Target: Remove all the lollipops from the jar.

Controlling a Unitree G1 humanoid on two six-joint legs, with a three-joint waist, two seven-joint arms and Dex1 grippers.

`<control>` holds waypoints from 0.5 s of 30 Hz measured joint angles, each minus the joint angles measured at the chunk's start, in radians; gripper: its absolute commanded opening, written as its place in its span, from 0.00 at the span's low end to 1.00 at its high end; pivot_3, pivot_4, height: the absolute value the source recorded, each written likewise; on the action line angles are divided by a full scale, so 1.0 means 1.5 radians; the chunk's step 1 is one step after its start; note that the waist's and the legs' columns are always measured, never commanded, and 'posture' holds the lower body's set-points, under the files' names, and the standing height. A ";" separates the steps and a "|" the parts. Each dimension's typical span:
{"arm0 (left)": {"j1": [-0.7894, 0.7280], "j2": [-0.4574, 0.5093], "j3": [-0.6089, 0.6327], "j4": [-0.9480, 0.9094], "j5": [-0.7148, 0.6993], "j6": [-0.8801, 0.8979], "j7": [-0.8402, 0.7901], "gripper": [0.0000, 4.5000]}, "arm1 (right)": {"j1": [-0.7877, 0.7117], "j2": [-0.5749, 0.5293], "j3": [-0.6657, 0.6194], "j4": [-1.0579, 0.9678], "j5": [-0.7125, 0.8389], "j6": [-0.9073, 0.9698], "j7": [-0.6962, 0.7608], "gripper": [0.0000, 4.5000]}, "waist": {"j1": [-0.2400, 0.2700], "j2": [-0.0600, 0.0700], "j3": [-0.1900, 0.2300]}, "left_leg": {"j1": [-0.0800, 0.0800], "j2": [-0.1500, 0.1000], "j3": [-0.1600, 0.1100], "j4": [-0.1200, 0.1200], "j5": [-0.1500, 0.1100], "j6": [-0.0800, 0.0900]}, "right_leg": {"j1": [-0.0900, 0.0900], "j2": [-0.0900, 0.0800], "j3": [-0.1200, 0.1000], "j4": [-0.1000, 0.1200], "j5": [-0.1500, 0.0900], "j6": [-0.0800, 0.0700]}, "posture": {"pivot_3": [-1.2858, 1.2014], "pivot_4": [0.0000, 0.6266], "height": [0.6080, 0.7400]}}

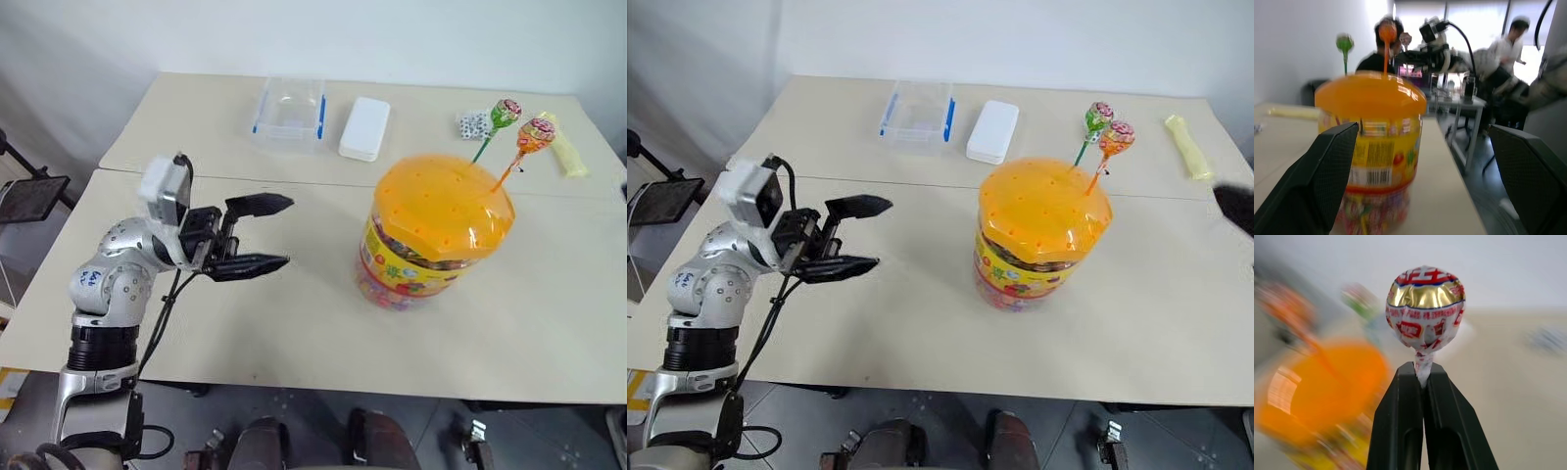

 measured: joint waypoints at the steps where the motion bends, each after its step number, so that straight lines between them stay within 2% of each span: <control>1: 0.000 0.000 -0.004 0.006 0.009 -0.008 -0.005 1.00 | 0.028 -0.015 0.026 0.013 -0.065 -0.005 -0.010 0.01 | -0.003 0.000 0.000 | 0.000 0.000 0.000 0.000 0.000 0.000 | 0.000 0.000 0.001 0.000 0.000 0.000 | 0.52 0.24 1.00; 3: 0.000 0.000 -0.010 0.013 0.023 -0.023 -0.014 1.00 | 0.056 -0.032 0.089 0.038 -0.176 -0.026 -0.014 0.01 | -0.005 0.000 0.000 | 0.000 0.000 0.000 0.000 0.000 0.000 | 0.000 0.000 0.001 0.000 0.000 0.000 | 0.52 0.24 1.00; 5: -0.002 -0.004 -0.014 0.021 0.027 -0.028 -0.014 1.00 | 0.048 -0.032 0.145 0.064 -0.239 -0.039 -0.014 0.01 | -0.008 0.000 0.000 | 0.001 0.000 0.000 -0.001 0.000 0.000 | 0.000 0.000 0.001 0.000 0.000 0.000 | 0.52 0.24 1.00; 10: -0.003 -0.007 -0.023 0.025 0.033 -0.029 -0.014 1.00 | -0.053 -0.004 0.284 0.167 -0.332 -0.049 -0.018 0.01 | -0.011 0.001 0.000 | 0.000 0.000 0.000 -0.001 0.000 0.000 | 0.000 0.000 0.000 0.000 0.000 0.000 | 0.52 0.24 1.00; 13: -0.002 -0.003 -0.020 0.022 0.034 -0.025 -0.008 1.00 | -0.105 0.000 0.344 0.215 -0.376 -0.022 -0.028 0.15 | -0.009 0.002 0.000 | 0.000 0.000 0.000 -0.001 0.000 0.000 | -0.001 0.000 0.000 0.000 0.000 0.000 | 0.52 0.24 1.00; 15: -0.003 -0.001 -0.011 0.020 0.031 -0.022 0.002 1.00 | -0.110 -0.008 0.346 0.217 -0.386 -0.011 -0.011 0.31 | -0.007 0.002 0.000 | 0.000 0.000 0.000 -0.001 0.000 0.000 | 0.000 0.000 0.000 0.000 0.000 0.000 | 0.52 0.24 1.00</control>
